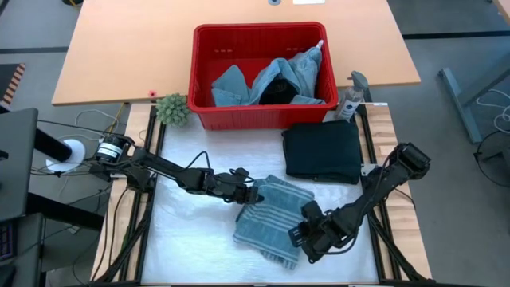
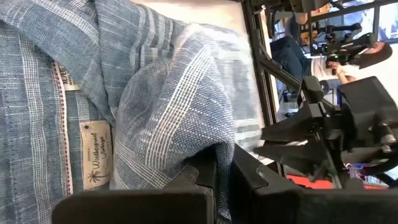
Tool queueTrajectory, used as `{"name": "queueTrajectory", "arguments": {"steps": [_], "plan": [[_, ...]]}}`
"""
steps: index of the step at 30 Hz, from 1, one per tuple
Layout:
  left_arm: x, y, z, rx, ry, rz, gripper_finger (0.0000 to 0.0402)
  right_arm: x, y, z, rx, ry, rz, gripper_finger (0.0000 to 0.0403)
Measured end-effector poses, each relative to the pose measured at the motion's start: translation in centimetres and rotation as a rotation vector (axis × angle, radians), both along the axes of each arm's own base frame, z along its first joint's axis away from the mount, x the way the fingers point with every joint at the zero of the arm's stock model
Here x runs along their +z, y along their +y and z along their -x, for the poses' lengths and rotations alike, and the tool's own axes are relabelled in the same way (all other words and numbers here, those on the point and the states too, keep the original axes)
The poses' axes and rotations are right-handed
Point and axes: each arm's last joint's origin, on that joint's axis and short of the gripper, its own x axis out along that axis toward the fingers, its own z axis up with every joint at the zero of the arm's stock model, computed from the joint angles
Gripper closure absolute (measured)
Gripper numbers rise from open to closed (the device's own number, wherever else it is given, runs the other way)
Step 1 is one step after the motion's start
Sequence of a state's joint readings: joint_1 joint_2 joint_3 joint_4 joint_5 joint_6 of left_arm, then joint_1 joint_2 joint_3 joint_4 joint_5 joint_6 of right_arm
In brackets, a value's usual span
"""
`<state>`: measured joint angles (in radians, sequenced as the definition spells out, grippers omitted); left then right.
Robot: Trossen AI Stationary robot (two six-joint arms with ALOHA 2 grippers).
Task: Fold Laundry from Bin
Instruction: Fold the blue polo shirt
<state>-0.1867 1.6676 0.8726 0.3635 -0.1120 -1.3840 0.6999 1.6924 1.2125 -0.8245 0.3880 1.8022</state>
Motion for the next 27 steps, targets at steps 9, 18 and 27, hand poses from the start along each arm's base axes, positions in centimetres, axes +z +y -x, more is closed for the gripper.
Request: {"name": "queueTrajectory", "arguments": {"steps": [9,18,27], "plan": [[-0.2,0.1,0.0,0.040,0.008,-0.033,0.0401,0.0,0.7,0.4,-0.024,-0.023,-0.029,0.0176],[-0.2,0.1,0.1,0.036,0.013,-0.063,0.0401,1.1,1.0,0.0,-0.047,-0.135,0.016,0.0185],[-2.6,-0.5,-1.2,-0.009,0.053,-0.034,0.0401,1.2,-1.4,-2.0,-0.033,-0.126,0.065,0.0220]]}}
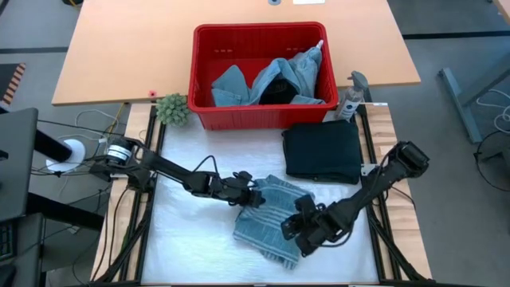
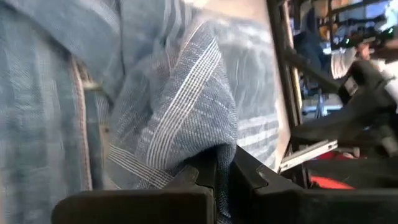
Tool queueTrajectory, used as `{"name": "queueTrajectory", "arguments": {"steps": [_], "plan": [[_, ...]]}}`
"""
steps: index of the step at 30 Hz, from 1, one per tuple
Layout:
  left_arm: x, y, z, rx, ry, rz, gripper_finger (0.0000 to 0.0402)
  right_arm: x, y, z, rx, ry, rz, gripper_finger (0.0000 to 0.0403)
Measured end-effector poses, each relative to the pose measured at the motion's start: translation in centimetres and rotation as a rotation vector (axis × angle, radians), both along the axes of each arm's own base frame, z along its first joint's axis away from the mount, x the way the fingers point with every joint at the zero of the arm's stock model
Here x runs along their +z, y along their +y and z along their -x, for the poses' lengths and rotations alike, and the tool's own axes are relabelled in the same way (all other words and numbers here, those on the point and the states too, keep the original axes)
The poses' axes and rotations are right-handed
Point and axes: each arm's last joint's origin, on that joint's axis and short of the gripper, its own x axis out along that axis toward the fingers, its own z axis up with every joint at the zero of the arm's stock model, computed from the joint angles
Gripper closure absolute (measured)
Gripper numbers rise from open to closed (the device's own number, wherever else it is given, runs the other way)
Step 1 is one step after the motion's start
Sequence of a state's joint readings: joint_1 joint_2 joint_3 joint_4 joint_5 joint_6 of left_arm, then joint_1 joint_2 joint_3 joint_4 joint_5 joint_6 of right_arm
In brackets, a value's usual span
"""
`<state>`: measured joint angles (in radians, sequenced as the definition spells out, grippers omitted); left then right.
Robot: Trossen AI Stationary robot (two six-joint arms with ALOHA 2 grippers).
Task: Fold Laundry from Bin
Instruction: Fold the blue polo shirt
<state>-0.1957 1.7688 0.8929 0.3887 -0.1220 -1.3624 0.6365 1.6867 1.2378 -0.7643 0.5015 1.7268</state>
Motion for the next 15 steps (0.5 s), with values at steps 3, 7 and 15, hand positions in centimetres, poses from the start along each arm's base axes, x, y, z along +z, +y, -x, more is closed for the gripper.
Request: {"name": "queueTrajectory", "arguments": {"steps": [3,7,15], "plan": [[-0.3,-0.3,-0.9,-0.032,-0.018,-0.002,0.0401,0.0,-0.5,-0.3,-0.012,0.003,0.001,0.0230],[-0.3,-0.4,-1.7,-0.038,-0.025,-0.006,0.0401,-0.2,-0.7,-0.3,-0.018,0.024,0.002,0.0247],[0.1,-0.4,-1.9,-0.041,-0.072,-0.095,0.0382,-1.9,-1.0,0.4,-0.004,0.091,-0.007,0.0284]]}}
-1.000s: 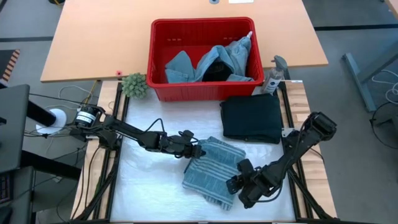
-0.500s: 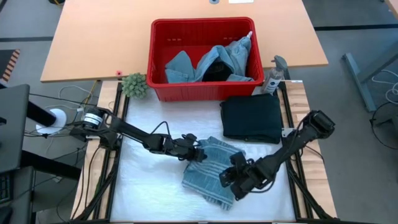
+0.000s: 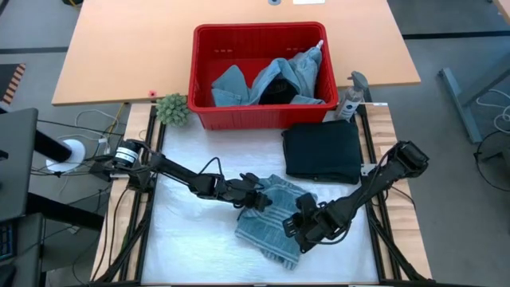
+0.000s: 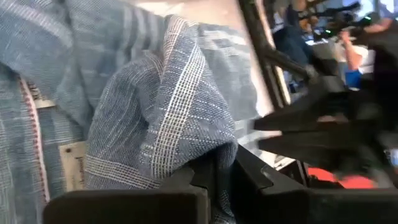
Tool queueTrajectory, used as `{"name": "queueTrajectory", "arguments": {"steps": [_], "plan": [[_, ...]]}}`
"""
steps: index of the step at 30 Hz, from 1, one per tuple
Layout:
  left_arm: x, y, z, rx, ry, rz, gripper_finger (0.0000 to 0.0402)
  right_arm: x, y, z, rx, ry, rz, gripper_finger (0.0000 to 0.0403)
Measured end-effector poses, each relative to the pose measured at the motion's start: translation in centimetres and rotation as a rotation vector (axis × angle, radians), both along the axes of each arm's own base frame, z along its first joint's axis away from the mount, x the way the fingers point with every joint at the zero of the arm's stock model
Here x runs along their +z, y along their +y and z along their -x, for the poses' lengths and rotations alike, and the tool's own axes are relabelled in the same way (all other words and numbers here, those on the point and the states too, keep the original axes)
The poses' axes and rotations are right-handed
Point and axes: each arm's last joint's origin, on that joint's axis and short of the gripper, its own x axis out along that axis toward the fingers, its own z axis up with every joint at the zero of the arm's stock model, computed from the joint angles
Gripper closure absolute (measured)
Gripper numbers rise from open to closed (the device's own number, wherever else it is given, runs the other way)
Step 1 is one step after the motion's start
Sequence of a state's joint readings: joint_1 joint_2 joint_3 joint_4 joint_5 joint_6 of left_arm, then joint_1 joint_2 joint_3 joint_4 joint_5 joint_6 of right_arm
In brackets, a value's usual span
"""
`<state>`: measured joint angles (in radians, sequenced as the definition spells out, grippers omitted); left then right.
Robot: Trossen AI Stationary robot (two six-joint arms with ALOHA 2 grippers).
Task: Fold Laundry from Bin
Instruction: Fold the blue polo shirt
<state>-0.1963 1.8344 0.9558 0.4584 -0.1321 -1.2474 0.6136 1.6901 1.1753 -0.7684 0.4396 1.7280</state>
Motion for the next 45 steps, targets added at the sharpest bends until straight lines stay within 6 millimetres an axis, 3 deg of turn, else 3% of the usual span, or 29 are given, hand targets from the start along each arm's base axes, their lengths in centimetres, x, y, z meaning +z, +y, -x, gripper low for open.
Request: {"name": "queueTrajectory", "arguments": {"steps": [10,19,26,35,38,45], "plan": [[0.2,0.5,-0.2,-0.120,-0.023,-0.101,0.0276,-1.3,-0.1,0.9,0.006,0.073,-0.026,0.0301],[-1.2,4.2,0.1,-0.232,0.125,-0.129,0.0190,-1.3,-0.1,1.0,0.013,0.093,-0.028,0.0301],[-2.0,8.6,0.7,-0.263,0.215,-0.079,0.0176,-1.4,-0.2,1.1,0.014,0.108,-0.017,0.0301],[-2.2,11.8,1.9,-0.347,0.267,0.004,0.0175,-1.6,-0.3,1.3,0.011,0.116,-0.015,0.0301],[-1.1,12.4,2.6,-0.349,0.264,-0.015,0.0175,-2.1,-0.4,1.5,0.013,0.140,-0.031,0.0301],[4.6,13.0,5.1,-0.270,0.209,-0.177,0.0175,-3.3,-0.6,2.0,0.026,0.169,-0.068,0.0301]]}}
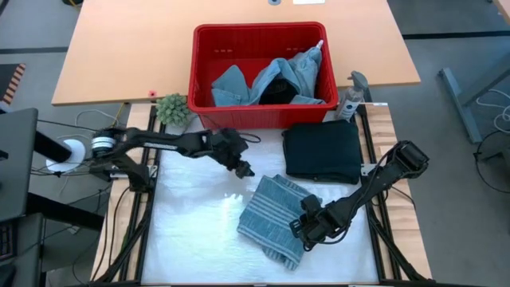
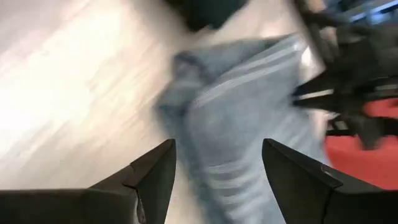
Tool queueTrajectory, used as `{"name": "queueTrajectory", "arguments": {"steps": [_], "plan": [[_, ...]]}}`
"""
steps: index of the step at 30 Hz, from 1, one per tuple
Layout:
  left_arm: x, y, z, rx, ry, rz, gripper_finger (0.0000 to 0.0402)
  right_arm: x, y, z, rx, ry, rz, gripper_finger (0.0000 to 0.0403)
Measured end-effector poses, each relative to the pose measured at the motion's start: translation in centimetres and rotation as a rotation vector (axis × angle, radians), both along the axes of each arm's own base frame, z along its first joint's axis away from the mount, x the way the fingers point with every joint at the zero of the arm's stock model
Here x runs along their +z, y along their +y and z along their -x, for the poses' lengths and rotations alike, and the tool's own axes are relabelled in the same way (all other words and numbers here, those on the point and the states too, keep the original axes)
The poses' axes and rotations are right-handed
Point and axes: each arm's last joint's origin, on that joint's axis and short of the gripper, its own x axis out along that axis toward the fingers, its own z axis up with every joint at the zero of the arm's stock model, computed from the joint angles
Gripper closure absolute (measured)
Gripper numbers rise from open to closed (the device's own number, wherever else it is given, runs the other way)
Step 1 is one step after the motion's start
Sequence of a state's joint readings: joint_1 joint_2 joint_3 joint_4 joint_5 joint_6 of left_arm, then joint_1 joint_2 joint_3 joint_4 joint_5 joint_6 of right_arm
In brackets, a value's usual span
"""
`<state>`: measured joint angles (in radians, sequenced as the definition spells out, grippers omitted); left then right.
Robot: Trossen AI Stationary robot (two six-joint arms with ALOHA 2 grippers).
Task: Fold Laundry from Bin
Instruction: Fold the blue polo shirt, then stack the folded blue polo shirt on top of the folded black pants
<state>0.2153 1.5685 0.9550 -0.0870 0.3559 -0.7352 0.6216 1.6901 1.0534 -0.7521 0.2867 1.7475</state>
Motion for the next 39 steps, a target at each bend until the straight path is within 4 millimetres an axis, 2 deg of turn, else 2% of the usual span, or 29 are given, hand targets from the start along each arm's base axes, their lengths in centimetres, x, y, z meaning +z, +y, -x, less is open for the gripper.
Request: {"name": "queueTrajectory", "arguments": {"steps": [4,7,9,11,14,20,24,28,31,36,39], "plan": [[3.9,-1.3,1.4,-0.030,-0.138,-0.024,0.0175,0.1,0.0,0.0,0.015,-0.005,0.002,0.0301],[6.7,-4.0,2.0,-0.046,-0.279,-0.085,0.0175,0.1,0.1,0.1,0.016,-0.013,0.011,0.0301],[7.6,-6.2,1.8,-0.062,-0.357,-0.139,0.0175,0.2,0.3,0.1,0.017,-0.036,0.039,0.0301],[7.4,-8.1,1.6,-0.084,-0.403,-0.153,0.0175,0.9,0.8,0.0,0.027,-0.086,0.076,0.0301],[6.2,-9.7,1.0,-0.097,-0.446,-0.121,0.0175,2.2,1.5,-0.2,0.033,-0.177,0.131,0.0301],[2.0,-10.1,-1.0,-0.118,-0.417,-0.094,0.0175,3.2,2.8,0.1,-0.006,-0.334,0.208,0.0301],[-1.1,-10.8,-2.9,-0.186,-0.437,-0.079,0.0175,2.5,4.1,0.1,-0.017,-0.479,0.347,0.0302],[-4.0,-12.5,-3.9,-0.267,-0.455,-0.142,0.0175,0.2,5.8,-0.1,0.046,-0.549,0.511,0.0310],[-5.7,-13.4,-4.2,-0.271,-0.452,-0.206,0.0175,-2.5,6.9,-0.1,0.067,-0.555,0.571,0.0319],[-9.1,-14.2,-4.5,-0.281,-0.376,-0.256,0.0175,-7.7,7.8,-0.7,-0.004,-0.509,0.486,0.0332],[-11.4,-14.5,-4.6,-0.291,-0.331,-0.262,0.0175,-9.5,8.1,-0.9,-0.043,-0.528,0.463,0.0336]]}}
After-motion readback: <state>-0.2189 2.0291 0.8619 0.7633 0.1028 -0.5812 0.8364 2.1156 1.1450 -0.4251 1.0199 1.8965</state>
